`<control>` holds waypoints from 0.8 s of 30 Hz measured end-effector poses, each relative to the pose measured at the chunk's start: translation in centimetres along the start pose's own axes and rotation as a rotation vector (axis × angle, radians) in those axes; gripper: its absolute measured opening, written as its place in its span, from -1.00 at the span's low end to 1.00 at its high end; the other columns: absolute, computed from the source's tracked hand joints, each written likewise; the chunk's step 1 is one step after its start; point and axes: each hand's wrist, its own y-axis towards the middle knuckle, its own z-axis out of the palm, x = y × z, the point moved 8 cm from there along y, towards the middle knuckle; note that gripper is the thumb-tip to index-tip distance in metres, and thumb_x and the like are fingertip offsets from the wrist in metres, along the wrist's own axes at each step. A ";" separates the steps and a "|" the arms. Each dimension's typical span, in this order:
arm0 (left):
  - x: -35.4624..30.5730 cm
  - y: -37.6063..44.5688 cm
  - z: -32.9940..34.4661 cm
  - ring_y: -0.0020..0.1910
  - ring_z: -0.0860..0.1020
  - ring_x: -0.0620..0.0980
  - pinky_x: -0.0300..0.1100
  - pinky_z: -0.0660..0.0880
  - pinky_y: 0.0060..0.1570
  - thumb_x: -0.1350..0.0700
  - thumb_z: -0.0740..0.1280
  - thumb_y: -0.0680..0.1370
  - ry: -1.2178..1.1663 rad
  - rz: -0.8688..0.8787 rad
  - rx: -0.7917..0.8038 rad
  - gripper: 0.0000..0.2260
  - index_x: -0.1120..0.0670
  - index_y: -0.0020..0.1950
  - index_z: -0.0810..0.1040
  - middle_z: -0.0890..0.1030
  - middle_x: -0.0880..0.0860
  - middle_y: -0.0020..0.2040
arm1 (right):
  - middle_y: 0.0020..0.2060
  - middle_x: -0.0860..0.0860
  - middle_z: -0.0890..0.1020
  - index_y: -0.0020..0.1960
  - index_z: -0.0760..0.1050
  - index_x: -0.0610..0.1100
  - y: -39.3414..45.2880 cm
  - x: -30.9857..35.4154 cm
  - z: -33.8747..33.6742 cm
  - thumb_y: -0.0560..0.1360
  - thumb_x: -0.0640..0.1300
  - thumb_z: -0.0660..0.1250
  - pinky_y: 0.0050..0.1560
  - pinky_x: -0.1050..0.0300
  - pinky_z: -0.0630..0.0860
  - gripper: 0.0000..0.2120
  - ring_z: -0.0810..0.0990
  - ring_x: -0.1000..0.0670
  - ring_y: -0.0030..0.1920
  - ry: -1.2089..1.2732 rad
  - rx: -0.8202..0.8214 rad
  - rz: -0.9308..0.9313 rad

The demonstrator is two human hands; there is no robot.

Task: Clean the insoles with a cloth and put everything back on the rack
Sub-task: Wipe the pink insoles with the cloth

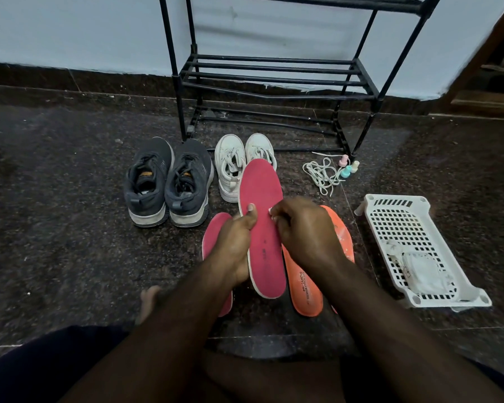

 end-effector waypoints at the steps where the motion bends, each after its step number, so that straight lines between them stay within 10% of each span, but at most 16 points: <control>1: -0.1 -0.1 0.0 -0.30 0.64 0.11 -0.02 0.61 -0.22 -0.04 0.17 0.69 0.008 0.011 -0.007 -0.64 0.23 0.17 0.56 0.66 0.18 -0.22 | -0.18 -0.01 0.67 -0.11 0.63 -0.13 0.0 -0.1 0.1 0.41 -0.29 0.39 -0.04 0.09 0.46 -0.89 0.61 -0.05 -0.11 0.015 0.022 0.028; 6: -0.4 0.0 -0.6 -0.18 0.64 0.16 0.07 0.59 -0.04 -0.07 0.18 0.69 -0.008 0.027 -0.085 -0.60 0.26 0.23 0.52 0.66 0.26 -0.07 | -0.20 0.04 0.68 -0.11 0.63 -0.06 -1.6 0.7 2.3 0.44 -0.24 0.39 -0.09 0.11 0.50 -0.90 0.62 0.01 -0.15 0.097 0.301 0.077; 13: -0.4 -0.6 -0.5 -0.35 0.63 0.10 0.01 0.55 -0.11 0.00 0.18 0.70 0.012 0.019 -0.095 -0.69 0.21 0.01 0.56 0.65 0.18 -0.28 | -0.21 0.03 0.64 -0.12 0.57 -0.11 -0.6 0.2 1.0 0.44 -0.28 0.37 -0.09 0.01 0.51 -0.91 0.59 -0.01 -0.14 0.102 0.084 0.088; 18: -0.9 -0.4 -0.6 -0.05 0.66 0.24 0.27 0.56 0.09 -0.01 0.20 0.69 -0.057 0.023 -0.119 -0.68 0.24 0.23 0.50 0.65 0.34 0.08 | -0.31 0.04 0.68 -0.14 0.62 -0.08 -2.5 1.8 2.7 0.43 -0.28 0.37 -0.12 0.06 0.57 -0.87 0.65 0.05 -0.25 0.134 0.360 0.069; 24: -0.8 -0.5 -0.1 -0.13 0.69 0.21 0.13 0.63 -0.25 0.20 0.15 0.70 -0.108 0.002 0.012 -0.76 0.15 0.35 0.46 0.69 0.26 0.01 | -0.17 0.03 0.65 -0.05 0.61 -0.08 0.3 -1.8 -1.9 0.51 -0.27 0.37 -0.34 0.40 0.46 -0.89 0.61 0.20 -0.33 0.335 0.026 0.244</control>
